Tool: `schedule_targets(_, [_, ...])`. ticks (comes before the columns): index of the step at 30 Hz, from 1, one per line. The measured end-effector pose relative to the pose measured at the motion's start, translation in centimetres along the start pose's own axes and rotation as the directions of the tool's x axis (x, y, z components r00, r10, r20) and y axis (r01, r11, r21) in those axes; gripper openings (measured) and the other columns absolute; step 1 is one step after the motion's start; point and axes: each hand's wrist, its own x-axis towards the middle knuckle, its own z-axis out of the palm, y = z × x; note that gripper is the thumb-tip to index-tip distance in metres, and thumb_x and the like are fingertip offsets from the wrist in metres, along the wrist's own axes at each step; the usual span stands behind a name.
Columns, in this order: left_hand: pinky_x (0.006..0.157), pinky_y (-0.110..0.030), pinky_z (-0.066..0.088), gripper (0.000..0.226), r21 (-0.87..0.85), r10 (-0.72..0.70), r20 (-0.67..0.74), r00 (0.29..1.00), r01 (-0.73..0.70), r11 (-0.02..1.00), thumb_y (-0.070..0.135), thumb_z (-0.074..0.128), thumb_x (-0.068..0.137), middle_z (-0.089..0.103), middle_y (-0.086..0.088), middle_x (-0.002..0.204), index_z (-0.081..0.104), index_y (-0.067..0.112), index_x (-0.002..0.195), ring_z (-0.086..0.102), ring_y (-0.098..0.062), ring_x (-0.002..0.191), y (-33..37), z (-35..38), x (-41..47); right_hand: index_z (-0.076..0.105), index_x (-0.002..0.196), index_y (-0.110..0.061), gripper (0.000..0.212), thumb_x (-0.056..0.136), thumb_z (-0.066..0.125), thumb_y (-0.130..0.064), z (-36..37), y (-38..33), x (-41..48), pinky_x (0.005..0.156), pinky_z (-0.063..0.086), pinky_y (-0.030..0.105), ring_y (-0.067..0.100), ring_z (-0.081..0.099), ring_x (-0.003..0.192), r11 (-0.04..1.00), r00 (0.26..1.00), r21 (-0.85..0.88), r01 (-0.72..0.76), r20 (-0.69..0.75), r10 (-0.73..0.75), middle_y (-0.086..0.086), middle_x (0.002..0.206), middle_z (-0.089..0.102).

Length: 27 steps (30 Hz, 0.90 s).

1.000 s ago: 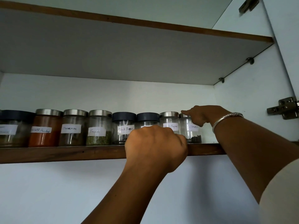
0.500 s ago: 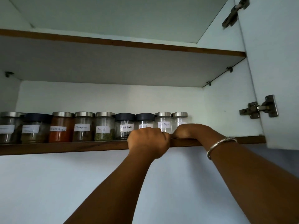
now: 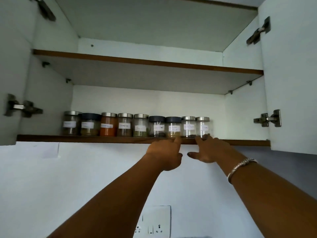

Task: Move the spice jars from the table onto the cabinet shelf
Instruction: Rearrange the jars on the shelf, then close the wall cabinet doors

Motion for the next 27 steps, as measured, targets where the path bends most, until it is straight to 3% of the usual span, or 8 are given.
schedule_targets(4, [0.097, -0.044, 0.038, 0.046, -0.037, -0.100, -0.041, 0.994, 0.099, 0.994, 0.034, 0.041, 0.094, 0.046, -0.012, 0.136, 0.031, 0.014, 0.134, 0.045, -0.032, 0.122, -3.4, -2.7, -6.9, -0.006, 0.149, -0.027, 0.095, 0.081, 0.041, -0.072, -2.0, -5.1, -5.0, 0.110, 0.023, 0.056, 0.042, 0.001, 0.141, 0.996, 0.996, -0.006, 0.092, -0.005, -0.092, 0.015, 0.157, 0.002])
schedule_targets(9, [0.093, -0.046, 0.044, 0.045, -0.114, -0.288, -0.025, 0.957, 0.284, 0.952, 0.037, 0.041, 0.094, 0.042, -0.012, 0.135, 0.030, 0.013, 0.131, 0.049, -0.034, 0.115, -9.2, -7.6, -16.9, -0.006, 0.149, -0.026, 0.096, 0.080, 0.043, -0.071, -5.3, -13.0, -11.8, 0.110, 0.022, 0.057, 0.039, -0.007, 0.142, 0.979, 0.979, 0.016, 0.204, -0.022, -0.204, 0.011, 0.157, -0.001])
schedule_targets(14, [0.099, -0.038, 0.040, 0.065, -0.376, -0.473, 0.012, 0.881, 0.442, 0.814, 0.040, 0.050, 0.091, 0.035, -0.015, 0.143, 0.021, 0.011, 0.142, 0.045, -0.032, 0.125, -13.3, -12.9, -27.3, -0.010, 0.147, -0.029, 0.096, 0.079, 0.042, -0.073, -7.9, -21.8, -19.7, 0.111, 0.018, 0.057, 0.033, -0.011, 0.143, 0.932, 0.931, 0.062, 0.357, -0.100, -0.351, 0.009, 0.158, -0.004])
schedule_targets(17, [0.098, -0.036, 0.039, 0.069, -0.431, -0.559, -0.005, 0.829, 0.503, 0.749, 0.040, 0.051, 0.091, 0.030, -0.017, 0.146, 0.018, 0.010, 0.144, 0.042, -0.033, 0.128, -15.0, -15.9, -33.1, -0.013, 0.146, -0.032, 0.096, 0.079, 0.043, -0.072, -9.8, -26.9, -24.6, 0.110, 0.016, 0.057, 0.032, -0.012, 0.144, 0.892, 0.889, 0.040, 0.451, -0.111, -0.444, 0.010, 0.158, -0.004])
schedule_targets(21, [0.086, -0.030, 0.036, 0.064, -0.481, -0.668, -0.104, 0.737, 0.550, 0.683, 0.039, 0.053, 0.089, 0.035, -0.018, 0.142, 0.027, 0.007, 0.138, 0.045, -0.033, 0.123, -17.0, -20.3, -39.2, -0.013, 0.146, -0.031, 0.098, 0.078, 0.045, -0.071, -13.2, -32.9, -30.3, 0.110, 0.020, 0.055, 0.031, -0.009, 0.144, 0.818, 0.811, 0.061, 0.572, -0.193, -0.553, 0.008, 0.158, 0.003])
schedule_targets(25, [0.093, -0.037, 0.042, 0.061, -0.443, -0.682, -0.242, 0.690, 0.547, 0.710, 0.035, 0.054, 0.089, 0.039, -0.015, 0.140, 0.028, 0.010, 0.137, 0.050, -0.032, 0.118, -18.6, -24.2, -44.1, -0.013, 0.146, -0.030, 0.099, 0.079, 0.046, -0.070, -16.1, -37.8, -34.6, 0.109, 0.027, 0.052, 0.031, -0.002, 0.144, 0.748, 0.731, 0.071, 0.660, -0.286, -0.619, 0.009, 0.156, 0.012])
schedule_targets(27, [0.084, -0.038, 0.048, 0.056, -0.438, -0.690, -0.333, 0.642, 0.543, 0.717, 0.031, 0.054, 0.088, 0.049, -0.012, 0.132, 0.028, 0.014, 0.135, 0.058, -0.031, 0.106, -19.1, -25.8, -45.9, -0.015, 0.146, -0.030, 0.100, 0.078, 0.048, -0.069, -17.3, -39.9, -35.9, 0.108, 0.029, 0.051, 0.031, 0.000, 0.144, 0.712, 0.710, 0.138, 0.688, -0.332, -0.622, 0.008, 0.155, 0.016])
